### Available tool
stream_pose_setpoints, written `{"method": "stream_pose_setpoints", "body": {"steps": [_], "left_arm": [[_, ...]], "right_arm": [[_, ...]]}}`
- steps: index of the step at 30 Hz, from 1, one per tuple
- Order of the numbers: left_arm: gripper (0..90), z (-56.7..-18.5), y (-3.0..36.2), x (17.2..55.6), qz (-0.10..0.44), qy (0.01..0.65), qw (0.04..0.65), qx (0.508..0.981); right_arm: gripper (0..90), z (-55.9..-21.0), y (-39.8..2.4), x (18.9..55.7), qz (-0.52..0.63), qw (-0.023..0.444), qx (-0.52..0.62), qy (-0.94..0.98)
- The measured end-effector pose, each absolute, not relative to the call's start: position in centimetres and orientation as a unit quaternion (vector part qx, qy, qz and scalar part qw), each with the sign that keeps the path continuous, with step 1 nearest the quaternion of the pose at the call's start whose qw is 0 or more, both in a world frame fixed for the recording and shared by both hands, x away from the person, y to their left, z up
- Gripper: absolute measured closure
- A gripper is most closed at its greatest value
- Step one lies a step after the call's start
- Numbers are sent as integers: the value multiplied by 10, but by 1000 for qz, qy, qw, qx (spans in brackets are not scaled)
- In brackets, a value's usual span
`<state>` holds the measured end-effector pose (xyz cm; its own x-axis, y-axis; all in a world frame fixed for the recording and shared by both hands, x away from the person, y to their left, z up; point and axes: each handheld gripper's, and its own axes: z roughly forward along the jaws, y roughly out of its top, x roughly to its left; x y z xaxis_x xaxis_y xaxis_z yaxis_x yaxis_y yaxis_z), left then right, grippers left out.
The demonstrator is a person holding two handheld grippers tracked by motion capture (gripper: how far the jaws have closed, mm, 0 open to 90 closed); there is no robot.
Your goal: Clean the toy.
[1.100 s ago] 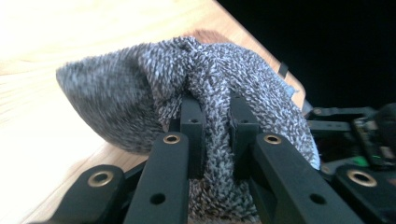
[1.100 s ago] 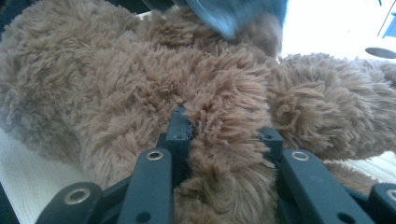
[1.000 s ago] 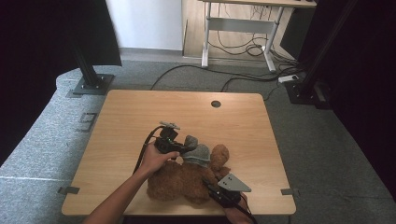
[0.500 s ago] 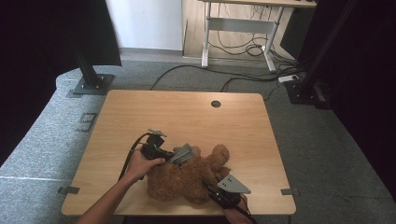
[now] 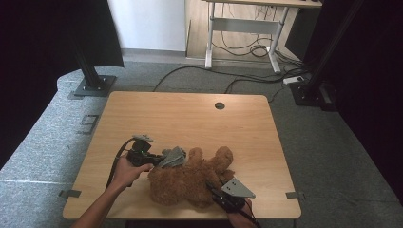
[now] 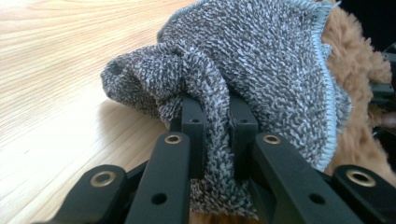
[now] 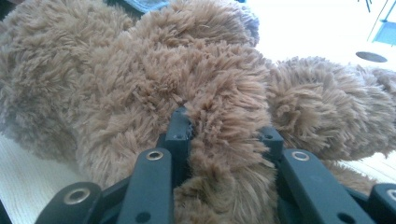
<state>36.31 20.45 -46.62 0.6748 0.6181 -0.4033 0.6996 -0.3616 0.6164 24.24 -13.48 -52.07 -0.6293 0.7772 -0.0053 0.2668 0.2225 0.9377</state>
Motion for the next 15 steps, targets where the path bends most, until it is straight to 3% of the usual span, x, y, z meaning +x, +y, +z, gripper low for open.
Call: {"method": "stream_pose_setpoints", "body": {"steps": [7, 15], "left_arm": [[801, -472, 239, 346, -41, 421, 418, 804], [795, -481, 247, 341, -48, 433, 450, 779]], "right_arm": [[667, -521, -132, 242, 512, 263, 352, 739], [658, -521, -129, 252, 511, 270, 358, 734]]}}
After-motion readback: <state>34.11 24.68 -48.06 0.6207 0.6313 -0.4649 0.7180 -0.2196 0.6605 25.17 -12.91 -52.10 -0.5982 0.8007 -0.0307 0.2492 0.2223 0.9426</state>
